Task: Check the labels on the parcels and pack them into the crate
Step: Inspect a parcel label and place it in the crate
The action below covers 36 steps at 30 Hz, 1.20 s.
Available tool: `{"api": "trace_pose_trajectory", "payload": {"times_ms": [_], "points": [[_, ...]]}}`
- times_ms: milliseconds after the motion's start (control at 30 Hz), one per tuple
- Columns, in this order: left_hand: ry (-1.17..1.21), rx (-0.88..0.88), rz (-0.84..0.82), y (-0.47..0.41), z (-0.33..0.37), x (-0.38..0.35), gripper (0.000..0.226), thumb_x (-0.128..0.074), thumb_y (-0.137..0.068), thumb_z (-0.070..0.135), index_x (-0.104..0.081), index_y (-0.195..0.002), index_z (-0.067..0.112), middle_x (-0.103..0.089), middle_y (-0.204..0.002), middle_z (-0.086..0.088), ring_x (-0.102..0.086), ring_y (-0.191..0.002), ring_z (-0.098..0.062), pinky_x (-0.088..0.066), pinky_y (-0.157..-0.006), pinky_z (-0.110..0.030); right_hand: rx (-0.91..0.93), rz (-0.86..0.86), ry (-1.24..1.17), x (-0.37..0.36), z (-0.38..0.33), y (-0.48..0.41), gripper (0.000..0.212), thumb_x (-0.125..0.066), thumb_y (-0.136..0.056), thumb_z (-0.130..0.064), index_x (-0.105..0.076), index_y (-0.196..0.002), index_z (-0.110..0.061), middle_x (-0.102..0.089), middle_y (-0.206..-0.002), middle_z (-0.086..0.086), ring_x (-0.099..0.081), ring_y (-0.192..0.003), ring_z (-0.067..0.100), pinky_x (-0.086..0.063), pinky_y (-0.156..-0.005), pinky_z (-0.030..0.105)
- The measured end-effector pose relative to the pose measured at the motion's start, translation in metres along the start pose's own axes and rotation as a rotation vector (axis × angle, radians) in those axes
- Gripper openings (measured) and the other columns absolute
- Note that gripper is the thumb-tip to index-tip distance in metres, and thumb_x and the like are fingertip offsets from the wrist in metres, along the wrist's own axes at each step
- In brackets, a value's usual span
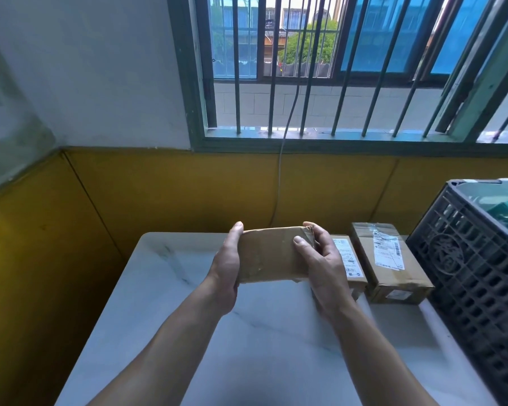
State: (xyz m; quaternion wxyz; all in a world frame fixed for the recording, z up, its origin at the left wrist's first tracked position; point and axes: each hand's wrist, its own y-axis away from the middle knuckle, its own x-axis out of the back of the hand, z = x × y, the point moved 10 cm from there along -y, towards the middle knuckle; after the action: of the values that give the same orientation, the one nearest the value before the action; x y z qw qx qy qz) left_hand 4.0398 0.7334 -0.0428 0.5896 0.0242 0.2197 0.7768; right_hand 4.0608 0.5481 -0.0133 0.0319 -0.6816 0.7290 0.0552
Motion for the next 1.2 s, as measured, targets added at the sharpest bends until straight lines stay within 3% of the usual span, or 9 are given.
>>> {"api": "trace_pose_trajectory", "payload": {"times_ms": [133, 333, 433, 633, 733, 867, 967, 1100, 1200], "points": [[0.009, -0.012, 0.012, -0.003, -0.005, 0.002, 0.047, -0.047, -0.096, 0.062, -0.071, -0.081, 0.024, -0.076, -0.080, -0.003, -0.071, -0.080, -0.021, -0.053, -0.075, -0.035, -0.034, 0.020, -0.029, 0.000, -0.001, -0.001, 0.007, -0.062, -0.099, -0.034, -0.068, -0.102, -0.036, -0.066, -0.100, -0.012, -0.059, -0.092, 0.006, -0.048, -0.083, 0.028], [-0.039, -0.043, -0.073, -0.001, 0.001, -0.003, 0.073, -0.048, -0.080, 0.071, -0.066, -0.113, 0.008, -0.073, -0.097, -0.011, -0.070, -0.090, -0.023, -0.052, -0.076, -0.037, -0.094, 0.027, -0.040, 0.004, 0.002, 0.001, 0.016, -0.061, -0.098, -0.042, -0.069, -0.108, -0.032, -0.065, -0.109, -0.004, -0.059, -0.102, 0.016, -0.049, -0.102, 0.049], [-0.049, -0.016, -0.114, 0.001, 0.000, -0.006, 0.066, -0.050, -0.087, 0.072, -0.071, -0.108, 0.014, -0.076, -0.100, -0.009, -0.072, -0.088, -0.022, -0.054, -0.076, -0.036, -0.111, 0.032, -0.082, 0.005, 0.004, 0.002, 0.016, -0.060, -0.099, -0.033, -0.068, -0.111, -0.026, -0.067, -0.124, -0.004, -0.060, -0.114, 0.019, -0.046, -0.106, 0.050], [-0.082, -0.176, -0.177, 0.010, 0.012, -0.012, 0.056, -0.055, -0.082, 0.052, -0.053, -0.136, 0.037, -0.070, -0.121, -0.005, -0.066, -0.112, -0.033, -0.056, -0.075, -0.039, -0.232, -0.010, -0.035, -0.001, 0.013, -0.001, 0.033, -0.056, -0.101, -0.036, -0.058, -0.132, -0.028, -0.063, -0.124, -0.002, -0.061, -0.103, 0.014, -0.051, -0.071, 0.031], [-0.097, -0.214, -0.221, 0.012, 0.016, -0.018, 0.060, -0.057, -0.083, 0.051, -0.048, -0.141, 0.042, -0.070, -0.121, 0.000, -0.065, -0.116, -0.031, -0.057, -0.082, -0.040, -0.200, 0.009, 0.013, 0.000, 0.014, -0.005, 0.050, -0.055, -0.102, -0.026, -0.043, -0.150, -0.020, -0.057, -0.129, -0.005, -0.059, -0.101, 0.007, -0.052, -0.074, 0.030], [-0.060, -0.146, -0.266, 0.010, 0.017, -0.019, 0.070, -0.051, -0.085, 0.068, -0.044, -0.147, 0.036, -0.069, -0.130, -0.001, -0.066, -0.120, -0.027, -0.059, -0.092, -0.049, -0.159, -0.014, 0.056, 0.002, 0.011, -0.006, 0.050, -0.056, -0.101, -0.019, -0.046, -0.150, -0.019, -0.059, -0.117, -0.015, -0.061, -0.104, 0.008, -0.052, -0.076, 0.026], [-0.013, -0.115, -0.232, 0.009, 0.017, -0.015, 0.062, -0.059, -0.082, 0.054, -0.049, -0.142, 0.036, -0.069, -0.127, -0.006, -0.067, -0.114, -0.029, -0.061, -0.073, -0.040, -0.147, -0.038, 0.037, -0.001, 0.010, -0.003, 0.053, -0.057, -0.097, -0.012, -0.047, -0.148, -0.021, -0.061, -0.115, -0.021, -0.064, -0.104, 0.010, -0.055, -0.070, 0.021], [0.049, -0.144, -0.226, 0.006, 0.015, -0.009, 0.061, -0.062, -0.078, 0.033, -0.053, -0.138, 0.035, -0.071, -0.124, -0.007, -0.068, -0.108, -0.029, -0.059, -0.069, -0.036, -0.210, -0.015, 0.046, 0.001, 0.013, -0.006, 0.049, -0.059, -0.097, -0.016, -0.051, -0.145, -0.020, -0.066, -0.123, -0.004, -0.064, -0.114, 0.021, -0.057, -0.093, 0.045], [0.031, -0.149, -0.249, 0.005, 0.014, -0.012, 0.067, -0.063, -0.076, 0.030, -0.048, -0.142, 0.034, -0.069, -0.126, -0.008, -0.067, -0.111, -0.031, -0.059, -0.072, -0.037, -0.240, 0.003, 0.069, 0.004, 0.017, -0.009, 0.024, -0.061, -0.098, -0.023, -0.067, -0.122, -0.021, -0.073, -0.111, 0.000, -0.068, -0.105, 0.023, -0.057, -0.092, 0.049]]}}
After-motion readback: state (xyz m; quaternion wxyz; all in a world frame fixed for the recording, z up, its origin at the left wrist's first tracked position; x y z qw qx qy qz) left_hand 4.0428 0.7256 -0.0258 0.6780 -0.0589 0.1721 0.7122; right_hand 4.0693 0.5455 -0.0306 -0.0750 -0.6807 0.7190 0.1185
